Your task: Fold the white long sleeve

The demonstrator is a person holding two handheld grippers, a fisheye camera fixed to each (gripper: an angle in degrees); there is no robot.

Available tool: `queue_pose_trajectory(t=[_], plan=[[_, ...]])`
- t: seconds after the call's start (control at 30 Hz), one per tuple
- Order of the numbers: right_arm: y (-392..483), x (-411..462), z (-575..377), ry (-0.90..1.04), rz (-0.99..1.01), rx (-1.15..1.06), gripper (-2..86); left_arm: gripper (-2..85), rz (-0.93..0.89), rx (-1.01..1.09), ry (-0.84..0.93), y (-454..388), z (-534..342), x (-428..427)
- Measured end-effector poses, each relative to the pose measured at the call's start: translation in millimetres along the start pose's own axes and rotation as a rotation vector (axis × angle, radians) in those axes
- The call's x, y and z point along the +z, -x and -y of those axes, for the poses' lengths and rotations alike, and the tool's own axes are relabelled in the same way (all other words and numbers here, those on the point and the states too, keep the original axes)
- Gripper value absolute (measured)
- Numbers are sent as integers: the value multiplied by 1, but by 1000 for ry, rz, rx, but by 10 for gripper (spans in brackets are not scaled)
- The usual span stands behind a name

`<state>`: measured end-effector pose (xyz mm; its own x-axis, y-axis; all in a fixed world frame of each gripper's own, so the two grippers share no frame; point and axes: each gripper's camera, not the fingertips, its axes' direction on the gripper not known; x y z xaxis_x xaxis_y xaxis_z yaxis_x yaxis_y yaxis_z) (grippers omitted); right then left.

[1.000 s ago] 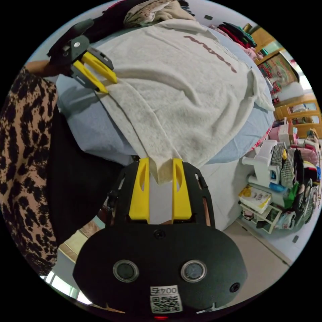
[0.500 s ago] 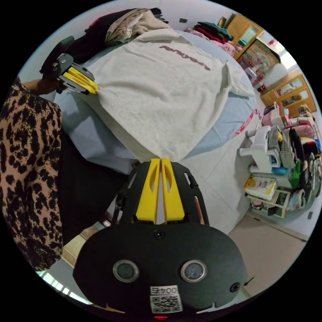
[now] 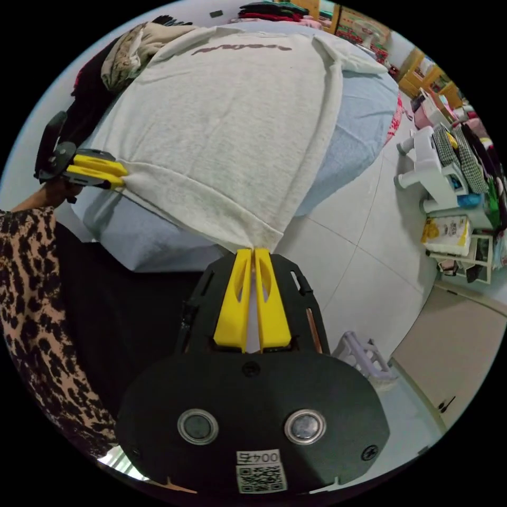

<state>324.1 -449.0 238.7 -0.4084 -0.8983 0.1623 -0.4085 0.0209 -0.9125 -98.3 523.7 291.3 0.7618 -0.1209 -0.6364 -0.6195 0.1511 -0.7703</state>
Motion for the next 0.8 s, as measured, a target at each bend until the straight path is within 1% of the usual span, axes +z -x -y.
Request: queue_pose_trajectory(t=[0.1, 0.13, 0.2, 0.27, 0.33, 0.4, 0.47, 0.6, 0.67, 0.8], plan=[[-13, -30, 0, 11, 48, 46, 61, 82, -59, -38, -41, -9, -9, -16], [-17, -46, 0, 10, 52, 68, 81, 88, -71, -49, -86, -14, -16, -30], [-17, -76, 4, -45, 69, 87, 99, 94, -76, -78, -169, -20, -30, -55], [-13, -108, 26, -138, 85, 102, 117, 99, -44, -144, -259, -17, -50, -82], [-6, -120, 55, -201, 94, 103, 132, 103, 5, -199, -276, -5, -59, -91], [0, -122, 91, -255, 135, 108, 141, 107, 50, -256, -253, 12, -63, -91], [12, -112, 145, -301, 155, 106, 145, 111, 83, -318, -192, 32, -60, -85], [34, -77, 228, -226, 85, 75, 146, 113, 133, -354, -150, 37, -50, -78], [45, -54, 272, -160, 44, 37, 148, 107, 147, -344, -112, 24, -41, -68], [53, -8, 314, -58, -16, -11, 144, 95, 256, -327, -118, -13, -33, -67]])
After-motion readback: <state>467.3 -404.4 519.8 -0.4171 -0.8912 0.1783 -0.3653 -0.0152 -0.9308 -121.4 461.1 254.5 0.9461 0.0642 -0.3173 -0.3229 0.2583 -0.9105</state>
